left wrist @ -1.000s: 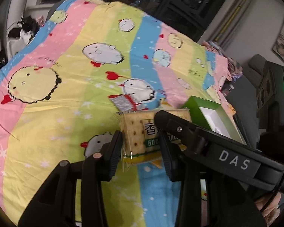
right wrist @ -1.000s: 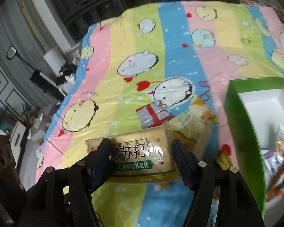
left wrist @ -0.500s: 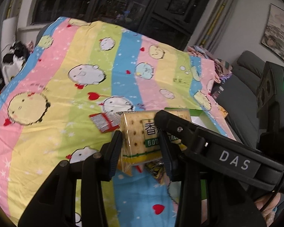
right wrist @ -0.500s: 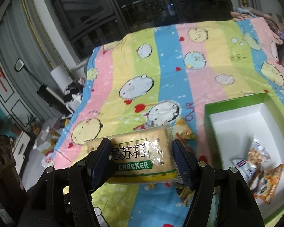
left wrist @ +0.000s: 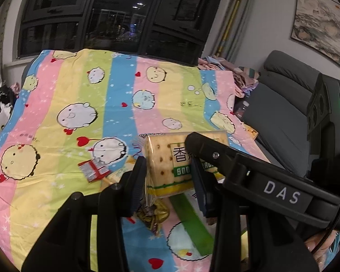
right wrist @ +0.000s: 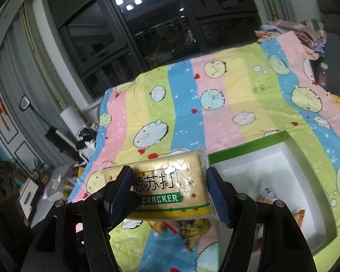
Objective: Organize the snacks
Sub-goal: 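Lift the soda cracker pack and carry it toward the green box, then lower the cracker pack into the green box and open the right gripper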
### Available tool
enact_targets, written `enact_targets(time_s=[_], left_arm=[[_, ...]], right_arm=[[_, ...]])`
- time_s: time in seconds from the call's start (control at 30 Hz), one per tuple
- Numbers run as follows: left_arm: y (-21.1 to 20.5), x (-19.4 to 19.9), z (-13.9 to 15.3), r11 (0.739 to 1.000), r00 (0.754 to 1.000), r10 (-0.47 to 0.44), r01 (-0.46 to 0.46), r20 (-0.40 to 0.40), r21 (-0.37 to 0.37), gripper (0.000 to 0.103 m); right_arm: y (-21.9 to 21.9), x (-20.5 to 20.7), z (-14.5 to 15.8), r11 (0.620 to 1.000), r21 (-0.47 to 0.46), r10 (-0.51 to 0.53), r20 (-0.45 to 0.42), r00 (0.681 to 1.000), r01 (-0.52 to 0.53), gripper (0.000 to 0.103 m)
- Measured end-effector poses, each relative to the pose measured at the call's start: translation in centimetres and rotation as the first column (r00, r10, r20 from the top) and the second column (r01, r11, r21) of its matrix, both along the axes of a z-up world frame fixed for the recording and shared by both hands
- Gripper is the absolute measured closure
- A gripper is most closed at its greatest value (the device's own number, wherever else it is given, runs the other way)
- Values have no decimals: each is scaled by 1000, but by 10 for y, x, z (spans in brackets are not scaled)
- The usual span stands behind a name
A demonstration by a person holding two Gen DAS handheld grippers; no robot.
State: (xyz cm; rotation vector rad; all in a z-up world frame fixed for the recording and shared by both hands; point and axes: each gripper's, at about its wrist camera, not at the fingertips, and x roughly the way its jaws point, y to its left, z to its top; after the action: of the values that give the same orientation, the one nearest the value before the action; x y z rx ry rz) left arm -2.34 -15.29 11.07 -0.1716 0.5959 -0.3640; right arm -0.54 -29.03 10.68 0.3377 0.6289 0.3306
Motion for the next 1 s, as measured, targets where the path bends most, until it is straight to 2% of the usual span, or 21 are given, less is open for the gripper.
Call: enact_targets(time_s=[0.47, 0.73, 1.0], left_arm=[[-47, 17, -5, 998, 998, -67, 67, -9, 12, 63], [-70, 32, -17, 995, 994, -96, 97, -49, 13, 63], [-85, 54, -39, 992, 984, -125, 124, -130, -13, 63]], right_arm=[[-52, 4, -7, 996, 29, -82, -11, 997, 82, 34], [-76, 14, -22, 991, 41, -122, -58, 991, 125, 34], [-92, 28, -43, 985, 33, -162, -135, 977, 168, 34]])
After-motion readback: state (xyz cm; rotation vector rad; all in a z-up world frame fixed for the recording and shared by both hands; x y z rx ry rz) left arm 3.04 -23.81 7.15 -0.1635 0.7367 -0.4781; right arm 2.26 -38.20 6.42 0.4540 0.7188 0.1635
